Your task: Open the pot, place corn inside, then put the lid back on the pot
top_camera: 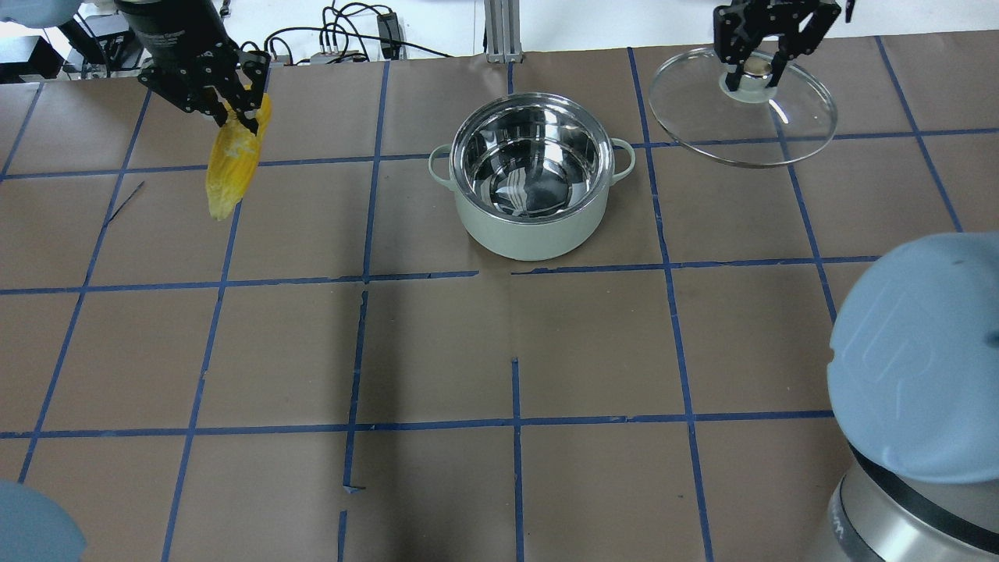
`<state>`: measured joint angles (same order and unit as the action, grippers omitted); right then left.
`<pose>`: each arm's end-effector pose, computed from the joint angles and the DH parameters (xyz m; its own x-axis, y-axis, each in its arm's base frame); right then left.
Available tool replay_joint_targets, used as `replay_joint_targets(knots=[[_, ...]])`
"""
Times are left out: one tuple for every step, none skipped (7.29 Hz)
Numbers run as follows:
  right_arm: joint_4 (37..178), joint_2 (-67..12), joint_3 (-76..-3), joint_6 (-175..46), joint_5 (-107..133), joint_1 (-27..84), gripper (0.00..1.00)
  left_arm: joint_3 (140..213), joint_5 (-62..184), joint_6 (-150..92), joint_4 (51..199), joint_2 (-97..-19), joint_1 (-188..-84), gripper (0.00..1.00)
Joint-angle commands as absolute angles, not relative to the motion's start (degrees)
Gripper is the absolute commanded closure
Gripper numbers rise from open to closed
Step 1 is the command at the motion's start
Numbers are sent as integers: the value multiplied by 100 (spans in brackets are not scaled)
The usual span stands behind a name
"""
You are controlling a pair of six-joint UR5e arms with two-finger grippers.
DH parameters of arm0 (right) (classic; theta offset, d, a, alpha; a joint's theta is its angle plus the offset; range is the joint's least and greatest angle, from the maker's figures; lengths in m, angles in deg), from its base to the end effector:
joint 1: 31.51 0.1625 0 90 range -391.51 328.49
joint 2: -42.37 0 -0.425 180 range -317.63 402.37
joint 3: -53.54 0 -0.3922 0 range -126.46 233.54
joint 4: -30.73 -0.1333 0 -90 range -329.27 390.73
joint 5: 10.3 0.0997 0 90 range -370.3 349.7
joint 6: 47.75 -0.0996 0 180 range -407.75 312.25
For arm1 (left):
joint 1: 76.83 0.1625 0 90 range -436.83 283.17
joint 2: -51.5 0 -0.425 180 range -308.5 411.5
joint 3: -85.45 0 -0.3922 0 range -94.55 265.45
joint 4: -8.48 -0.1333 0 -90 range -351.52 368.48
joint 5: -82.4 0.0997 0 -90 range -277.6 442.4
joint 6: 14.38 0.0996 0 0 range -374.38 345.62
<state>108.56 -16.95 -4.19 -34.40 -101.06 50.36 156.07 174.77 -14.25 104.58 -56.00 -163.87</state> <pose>0.0333 -0.7004 0.4227 -0.9955 -0.0895 -0.0297 -0.0934 0.9789 0.1817 -0.0974 -0.6178 0.4741 -0.9981 -0.0463 -0.0411 -0.0492 0.9961 0.0737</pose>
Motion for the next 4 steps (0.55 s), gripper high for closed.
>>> replay_joint_targets(knots=[[11409,-2168,-1443,-3088,-10152,4715,88,15515,17478,-1798,10123,-5861,-16927,98],[11988,-2440,-2084,-3087,-10161,4715,88,15515,17478,-2129,9860,-5993,-17338,98],[12438,-2808,-2751,-3105,-10162,4706,88,15515,17478,-2629,9527,-6142,-17795,98],[12842,-3125,-3228,-3001,-10153,4610,88,15498,17495,-2869,9262,-6396,-18095,98]])
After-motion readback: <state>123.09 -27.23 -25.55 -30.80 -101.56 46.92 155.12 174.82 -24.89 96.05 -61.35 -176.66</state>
